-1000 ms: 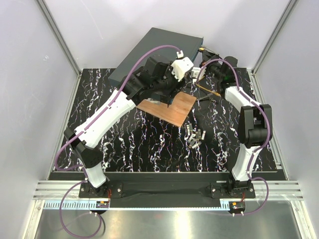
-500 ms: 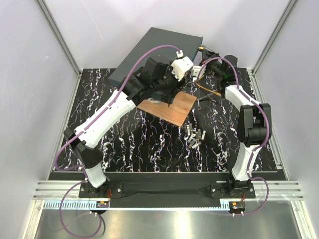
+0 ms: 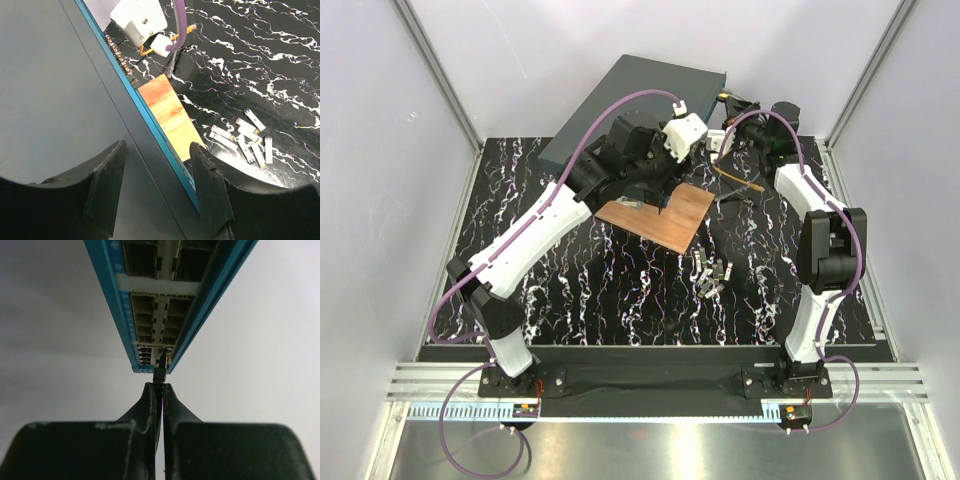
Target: Insert the plug into the switch port
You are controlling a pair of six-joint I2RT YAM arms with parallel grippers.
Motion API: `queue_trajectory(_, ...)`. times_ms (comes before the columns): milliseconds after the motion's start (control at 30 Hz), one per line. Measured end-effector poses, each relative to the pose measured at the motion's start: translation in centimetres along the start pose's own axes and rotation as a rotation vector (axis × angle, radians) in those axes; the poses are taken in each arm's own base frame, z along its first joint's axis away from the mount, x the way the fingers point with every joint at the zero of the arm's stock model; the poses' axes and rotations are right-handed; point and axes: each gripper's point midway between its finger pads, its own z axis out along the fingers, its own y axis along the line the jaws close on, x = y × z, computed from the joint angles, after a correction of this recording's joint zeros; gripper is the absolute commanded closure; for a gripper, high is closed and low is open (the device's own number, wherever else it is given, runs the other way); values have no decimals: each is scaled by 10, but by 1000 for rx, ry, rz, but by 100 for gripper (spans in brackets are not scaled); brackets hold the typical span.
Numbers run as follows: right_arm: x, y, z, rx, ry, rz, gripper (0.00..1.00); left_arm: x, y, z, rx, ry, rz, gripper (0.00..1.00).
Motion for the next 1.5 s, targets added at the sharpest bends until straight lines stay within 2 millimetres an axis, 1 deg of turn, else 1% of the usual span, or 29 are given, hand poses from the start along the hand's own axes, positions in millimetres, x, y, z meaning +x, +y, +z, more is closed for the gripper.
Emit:
queue_trajectory(667,0,3,0,-43,-13,-76,100,-1,-1,1,16,-11,3,44)
queue_trajectory(767,1,2,0,-26,-6,-62,100,-1,0,1,18,-12,3,44)
queue_trajectory(933,3,1,4,58,28,-2,100,-4,1,3,18,-25,-2,44)
queue_trajectory(1100,4,2,5,117,69,23,100,-5,1,6,21,-31,-2,45)
queue_trajectory(1500,4,-1,6,128,75,37,100,-5,1,6,24,-31,3,46)
